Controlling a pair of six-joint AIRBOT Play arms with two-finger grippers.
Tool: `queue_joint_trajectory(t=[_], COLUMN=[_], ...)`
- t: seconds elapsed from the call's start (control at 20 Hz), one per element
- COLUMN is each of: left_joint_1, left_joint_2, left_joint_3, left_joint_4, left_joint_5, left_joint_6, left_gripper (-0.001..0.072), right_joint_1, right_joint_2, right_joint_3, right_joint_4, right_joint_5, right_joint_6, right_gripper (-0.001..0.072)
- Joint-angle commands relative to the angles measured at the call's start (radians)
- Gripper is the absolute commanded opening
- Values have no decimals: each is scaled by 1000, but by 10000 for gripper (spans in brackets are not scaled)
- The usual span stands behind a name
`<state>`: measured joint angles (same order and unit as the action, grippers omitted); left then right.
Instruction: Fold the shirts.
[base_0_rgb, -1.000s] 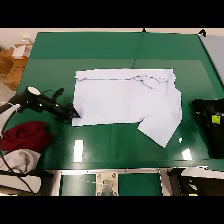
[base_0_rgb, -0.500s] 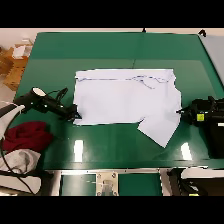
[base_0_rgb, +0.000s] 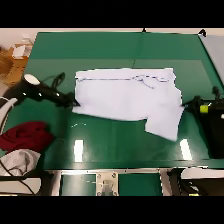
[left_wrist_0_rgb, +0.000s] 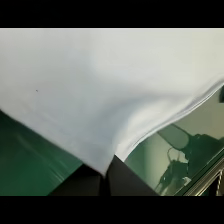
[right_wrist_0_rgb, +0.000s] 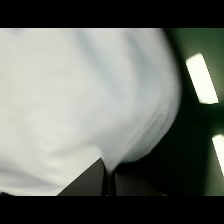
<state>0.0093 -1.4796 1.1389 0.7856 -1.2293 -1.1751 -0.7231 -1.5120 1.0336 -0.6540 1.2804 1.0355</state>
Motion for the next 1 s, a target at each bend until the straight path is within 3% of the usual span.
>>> queue_joint_trajectory(t=[0.0, 0.15, 0.3, 0.4, 0.55, 0.7, 0.95], left_joint_1=[1, 1, 1, 1, 1, 1, 1], left_joint_2=[169, 345, 457, 532, 636, 640, 570], left_joint_3=[258, 602, 923, 1023, 979, 888, 497], left_joint_4=[-1, 0, 7, 35, 172, 258, 256], left_joint_5=[-50, -32, 11, 48, 82, 12, 83], left_joint_6=[-49, -60, -57, -54, -87, -137, -132], left_gripper=[23, 24, 25, 25, 25, 25, 25], right_joint_1=[13, 3, -40, -90, -104, -104, -14], right_joint_2=[184, 417, 618, 729, 834, 829, 778], right_joint_3=[200, 440, 639, 711, 731, 707, 378], right_joint_4=[231, 371, 366, 355, 273, 254, 276], right_joint_5=[100, 45, -74, -148, -254, -240, -241], right_joint_6=[-11, 6, 49, 61, 84, 92, 37], right_gripper=[22, 22, 22, 22, 21, 22, 22])
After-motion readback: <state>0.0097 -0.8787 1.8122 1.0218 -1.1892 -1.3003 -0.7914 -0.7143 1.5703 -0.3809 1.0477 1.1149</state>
